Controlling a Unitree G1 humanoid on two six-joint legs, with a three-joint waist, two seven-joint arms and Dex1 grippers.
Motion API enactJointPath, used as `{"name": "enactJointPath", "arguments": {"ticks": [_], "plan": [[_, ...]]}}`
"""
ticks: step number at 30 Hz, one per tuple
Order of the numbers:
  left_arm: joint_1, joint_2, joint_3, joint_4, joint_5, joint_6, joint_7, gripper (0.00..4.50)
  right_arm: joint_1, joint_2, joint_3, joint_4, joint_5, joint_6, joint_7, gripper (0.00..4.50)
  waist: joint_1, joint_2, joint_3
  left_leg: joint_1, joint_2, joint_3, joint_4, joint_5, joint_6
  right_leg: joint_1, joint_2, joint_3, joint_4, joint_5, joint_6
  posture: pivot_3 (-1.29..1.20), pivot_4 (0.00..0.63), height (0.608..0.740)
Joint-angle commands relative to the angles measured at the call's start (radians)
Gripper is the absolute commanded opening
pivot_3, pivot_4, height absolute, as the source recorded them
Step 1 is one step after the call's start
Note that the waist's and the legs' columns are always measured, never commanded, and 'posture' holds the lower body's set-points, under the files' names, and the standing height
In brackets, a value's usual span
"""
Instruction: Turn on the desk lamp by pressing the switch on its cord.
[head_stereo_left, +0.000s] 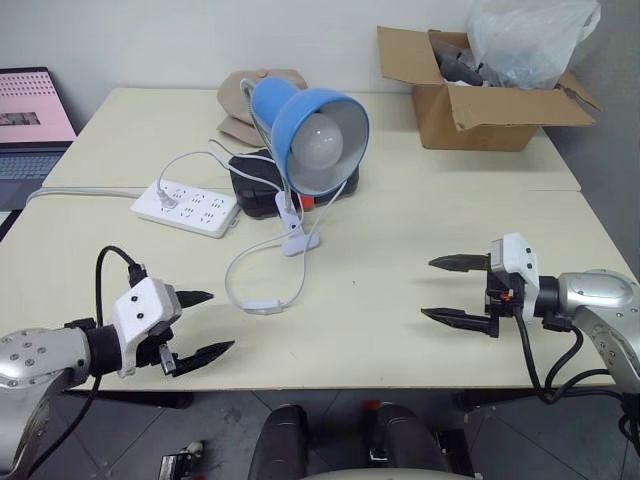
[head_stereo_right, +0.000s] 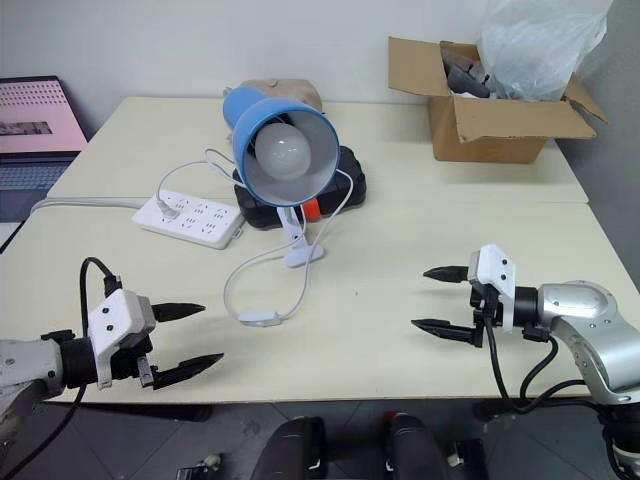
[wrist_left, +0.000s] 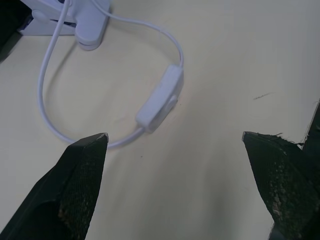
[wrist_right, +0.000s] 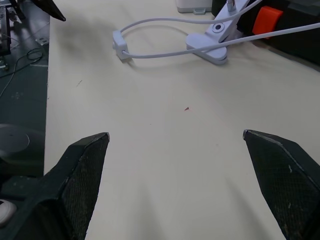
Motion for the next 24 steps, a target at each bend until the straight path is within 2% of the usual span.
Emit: {"name": "enactJointPath", "arguments": {"ticks": [1,10,17,21,24], "plan": [[0.032,0.007,0.043,-0.041,0.002,-0.014,-0.012,4.46,-0.03,-0.017,-0.029,-0.041,0.02,0.016,0.012,4.5,0.0,0.0,0.0,0.0,0.0,0.0,0.0,0.0,0.0,0.0,0.0,0.0,0.0,0.0,0.0,0.0,0.15,0.74],[0.05,0.016,0.077,0.014,-0.002,-0.056,-0.064,4.46,-0.088,-0.007,0.0,-0.026,0.008,0.04,0.032,4.5,0.0,0.0,0.0,0.0,0.0,0.0,0.001,0.0,0.0,0.0,0.0,0.0,0.001,0.0,0.0,0.0,0.15,0.74],[-0.14,0.017,-0.074,0.239,0.074,-0.245,-0.147,4.46,-0.068,0.002,0.043,-0.104,-0.037,0.061,-0.021,4.5,0.001,0.001,0.0,0.001,0.0,-0.001,0.001,0.0,0.0,0.0,0.0,-0.001,0.003,0.0,-0.001,0.0,0.15,0.74],[-0.242,0.021,-0.17,0.359,0.147,-0.36,-0.183,4.46,-0.02,-0.003,0.028,-0.181,-0.012,0.107,-0.05,4.5,0.002,0.0,0.0,0.0,0.0,0.0,0.002,0.0,0.0,0.0,0.0,-0.001,0.002,0.0,0.0,0.0,0.15,0.74],[-0.374,-0.01,-0.263,0.486,0.175,-0.436,-0.232,4.46,0.016,0.009,0.016,-0.236,-0.001,0.133,-0.087,4.5,0.005,0.0,0.0,-0.001,0.0,0.0,0.002,0.0,0.0,0.0,0.0,-0.001,0.003,0.0,0.0,0.0,0.15,0.74]]}}
